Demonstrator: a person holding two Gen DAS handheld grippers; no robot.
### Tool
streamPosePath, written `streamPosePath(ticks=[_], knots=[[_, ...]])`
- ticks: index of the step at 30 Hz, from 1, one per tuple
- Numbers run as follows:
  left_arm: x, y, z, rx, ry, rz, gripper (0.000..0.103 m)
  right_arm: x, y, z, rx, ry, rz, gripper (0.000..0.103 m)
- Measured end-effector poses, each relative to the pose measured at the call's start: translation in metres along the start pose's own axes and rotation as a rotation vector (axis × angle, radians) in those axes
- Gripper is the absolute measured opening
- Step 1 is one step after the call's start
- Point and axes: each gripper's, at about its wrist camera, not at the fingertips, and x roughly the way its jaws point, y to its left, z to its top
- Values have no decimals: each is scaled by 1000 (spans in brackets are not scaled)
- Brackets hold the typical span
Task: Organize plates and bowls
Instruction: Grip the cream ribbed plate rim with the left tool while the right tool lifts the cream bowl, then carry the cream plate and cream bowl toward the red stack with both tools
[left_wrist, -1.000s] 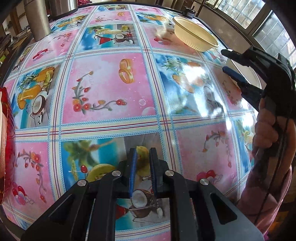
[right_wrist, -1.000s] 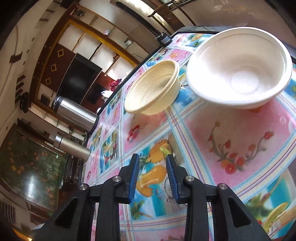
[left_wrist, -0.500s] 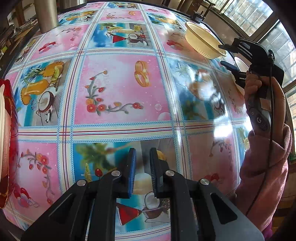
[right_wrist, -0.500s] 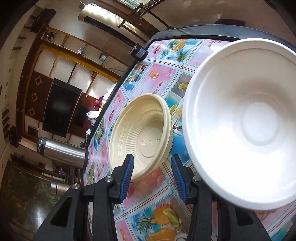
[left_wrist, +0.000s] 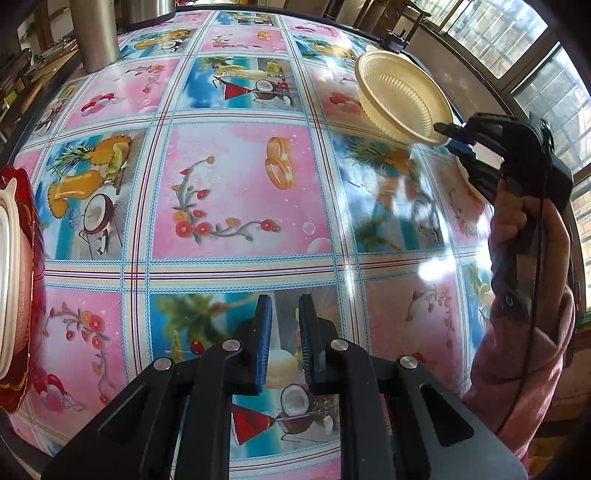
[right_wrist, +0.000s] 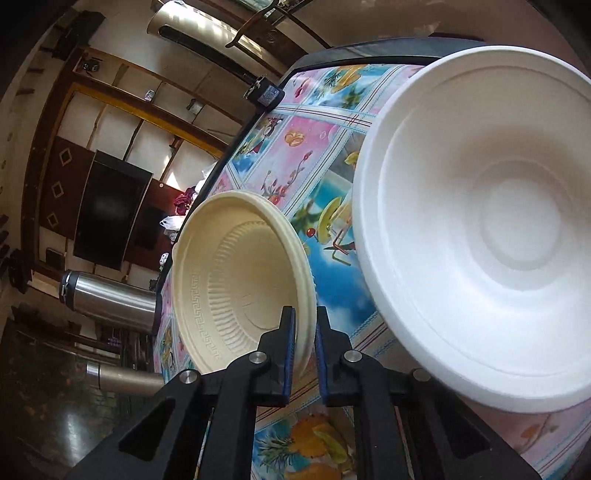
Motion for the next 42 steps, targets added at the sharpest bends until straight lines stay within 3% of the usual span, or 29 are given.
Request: streamPosePath(ticks=[5,12,19,33,36,41,42], knots=[[-5,8,6,-35,-15,-16,12,-25,4,-23,-99,81,6,10],[-2,11,2,-56,-5,-32,12,-46,-9,-67,-211,303,20,11],[-10,2,-2,-38,-19,-38,12,-70,-10,-105,-303,406,22,11],[-13,20,-11,-106,-19,-39,12,-82,-6,-143,-357,456,61,15],[-15,28,-13,-152,3,-99,18,-84,-5,-145,-358,447,72,15],[-30,31,-16,-171,-26,-139,23,-86,-9,-143,-358,428,60,15],[-33,31,-16,-172,-32,-144,32,-86,-10,-143,-358,424,58,15]])
